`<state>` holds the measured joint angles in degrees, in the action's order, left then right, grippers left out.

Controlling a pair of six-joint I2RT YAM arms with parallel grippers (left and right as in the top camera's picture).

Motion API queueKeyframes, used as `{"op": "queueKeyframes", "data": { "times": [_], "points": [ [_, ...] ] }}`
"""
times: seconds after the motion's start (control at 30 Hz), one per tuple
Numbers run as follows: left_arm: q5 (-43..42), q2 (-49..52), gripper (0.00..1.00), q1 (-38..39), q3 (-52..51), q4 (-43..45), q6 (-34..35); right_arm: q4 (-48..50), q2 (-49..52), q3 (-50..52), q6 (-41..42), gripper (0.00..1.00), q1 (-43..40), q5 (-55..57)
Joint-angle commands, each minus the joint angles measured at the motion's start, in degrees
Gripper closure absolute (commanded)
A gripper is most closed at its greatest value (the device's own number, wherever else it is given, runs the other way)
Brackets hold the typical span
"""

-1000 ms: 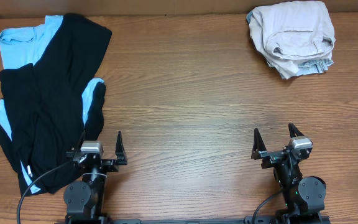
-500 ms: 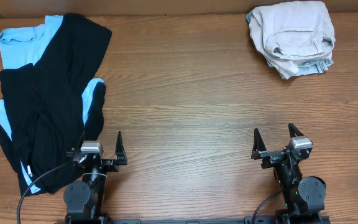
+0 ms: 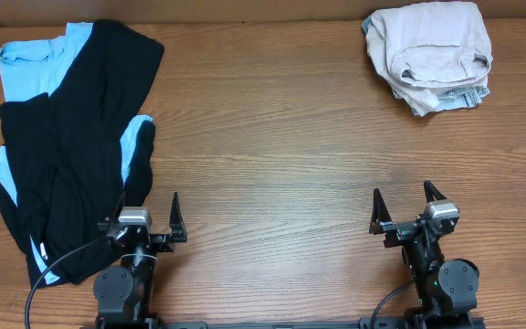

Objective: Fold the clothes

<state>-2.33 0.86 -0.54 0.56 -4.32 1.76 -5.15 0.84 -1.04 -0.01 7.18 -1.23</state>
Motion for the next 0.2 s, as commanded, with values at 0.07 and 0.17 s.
{"op": "queueKeyframes", "data": {
  "times": [0.07,0.17],
  "points": [
    [-0.6,-0.6,0.0,-0.6,-0.3,0.0,1.0,0.3,-0.7,0.6,0.0,0.0,0.3,0.2],
    [-0.6,-0.6,0.0,-0.6,-0.3,0.0,1.0,0.3,-0.7,0.6,0.0,0.0,0.3,0.2]
  ]
}}
